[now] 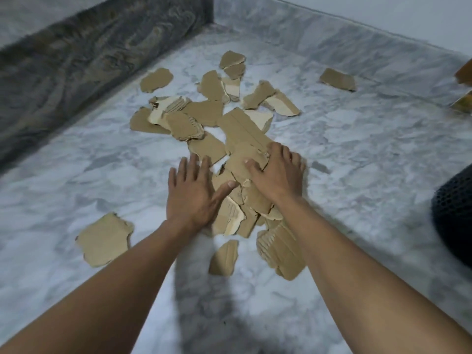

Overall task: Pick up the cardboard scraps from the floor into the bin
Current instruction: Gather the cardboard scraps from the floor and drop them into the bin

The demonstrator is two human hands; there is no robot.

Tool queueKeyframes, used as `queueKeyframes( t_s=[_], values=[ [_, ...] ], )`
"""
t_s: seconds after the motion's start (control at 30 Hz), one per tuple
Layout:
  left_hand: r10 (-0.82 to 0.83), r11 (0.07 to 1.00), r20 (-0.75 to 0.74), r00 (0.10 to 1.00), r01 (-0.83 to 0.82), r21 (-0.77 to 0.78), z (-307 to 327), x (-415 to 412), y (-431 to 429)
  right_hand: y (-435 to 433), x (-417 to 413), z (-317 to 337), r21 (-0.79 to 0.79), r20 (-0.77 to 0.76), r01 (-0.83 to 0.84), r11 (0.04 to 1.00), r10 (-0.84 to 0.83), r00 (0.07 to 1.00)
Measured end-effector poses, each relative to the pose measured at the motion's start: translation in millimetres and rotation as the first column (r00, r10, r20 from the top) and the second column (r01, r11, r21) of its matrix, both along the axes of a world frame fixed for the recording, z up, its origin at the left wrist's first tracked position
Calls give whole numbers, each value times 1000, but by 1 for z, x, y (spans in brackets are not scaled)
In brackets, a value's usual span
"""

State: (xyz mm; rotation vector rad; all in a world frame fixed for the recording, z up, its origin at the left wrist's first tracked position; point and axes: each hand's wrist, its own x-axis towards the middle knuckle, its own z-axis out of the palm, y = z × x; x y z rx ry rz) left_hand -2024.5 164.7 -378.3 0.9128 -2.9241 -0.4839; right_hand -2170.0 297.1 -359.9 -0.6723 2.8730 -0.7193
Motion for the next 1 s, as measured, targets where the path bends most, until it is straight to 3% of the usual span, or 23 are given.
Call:
queueKeyframes(
  t_s=[0.17,0.37,0.5,0.6,0.7,0.87,1.0],
  values=[
    [83,994,-143,986,-91,-54,0,-6,29,-10,13,18,-55,234,88,995,-72,970],
    [272,959,-90,958,-278,-59,7,-5,45,-4,25,36,-161,335,119,980,-59,941],
    [265,959,-70,962,-255,127,22,-8,46,13,35,28,-374,511,207,904,14,860],
    [238,914,-121,964,-180,363,38,-14,44,23,38,30,-522,470,255,814,25,882],
    [238,825,-215,947,-80,559,55,-20,45,32,34,52,-570,384,197,797,47,922],
    [147,796,-394,907,128,592,99,-52,58,57,11,109,-573,258,155,805,-2,966],
    [145,720,-559,817,300,626,157,-85,85,93,-15,175,-617,141,103,780,-19,990]
  ],
)
